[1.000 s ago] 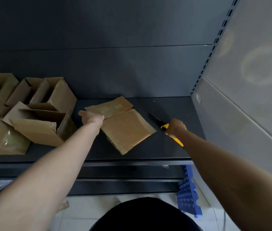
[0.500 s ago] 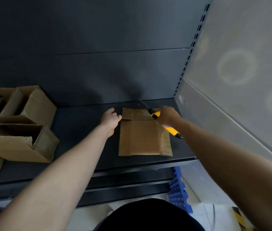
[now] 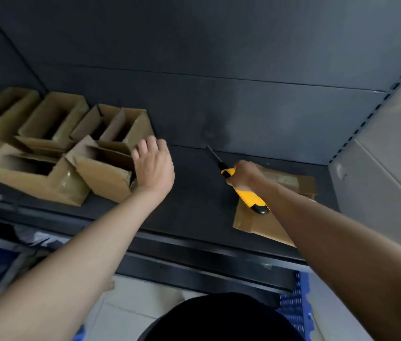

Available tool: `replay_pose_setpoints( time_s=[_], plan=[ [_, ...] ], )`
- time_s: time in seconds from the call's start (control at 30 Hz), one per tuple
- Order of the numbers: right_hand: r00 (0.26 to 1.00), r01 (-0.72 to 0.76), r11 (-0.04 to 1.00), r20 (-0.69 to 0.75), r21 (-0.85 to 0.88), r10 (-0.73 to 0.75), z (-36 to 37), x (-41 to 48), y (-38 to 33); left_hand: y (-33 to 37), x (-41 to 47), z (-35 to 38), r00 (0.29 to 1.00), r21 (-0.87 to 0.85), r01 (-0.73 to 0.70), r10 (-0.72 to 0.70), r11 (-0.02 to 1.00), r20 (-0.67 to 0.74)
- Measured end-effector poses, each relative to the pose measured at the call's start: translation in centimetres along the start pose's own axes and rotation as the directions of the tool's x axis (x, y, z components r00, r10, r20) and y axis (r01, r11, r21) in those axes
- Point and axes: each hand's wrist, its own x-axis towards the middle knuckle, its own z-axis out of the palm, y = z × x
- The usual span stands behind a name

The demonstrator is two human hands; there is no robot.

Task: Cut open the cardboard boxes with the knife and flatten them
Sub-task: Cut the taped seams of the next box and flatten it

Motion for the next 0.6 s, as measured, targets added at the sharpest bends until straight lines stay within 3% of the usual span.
replay_pose_setpoints(
  time_s=[0.1, 0.2, 0.47, 0.6],
  plan=[
    [0.999, 0.034, 0.999, 0.027, 0.029, -0.035, 0.7, 0.3, -2.3, -2.6, -0.5, 0.0, 0.985, 0.052, 0.112, -0.118, 0.992, 0.127],
    [0.997, 0.046, 0.999, 0.055, 0.029, -0.047, 1.4, 0.6, -3.8, -4.3, -0.6, 0.3, 0.973, 0.127, 0.132, -0.153, 0.983, 0.173],
    [0.993, -0.015, 1.0, 0.113, 0.007, 0.014, 3.5, 0.6, -3.4, -5.3, -0.9, -1.3, 0.945, -0.08, 0.251, -0.227, 0.965, 0.234],
    [0.989, -0.047, 0.999, 0.138, -0.011, 0.048, 5.0, 0.3, -2.7, -5.4, -0.6, -3.6, 0.964, -0.14, 0.24, -0.22, 0.961, 0.148]
  ],
)
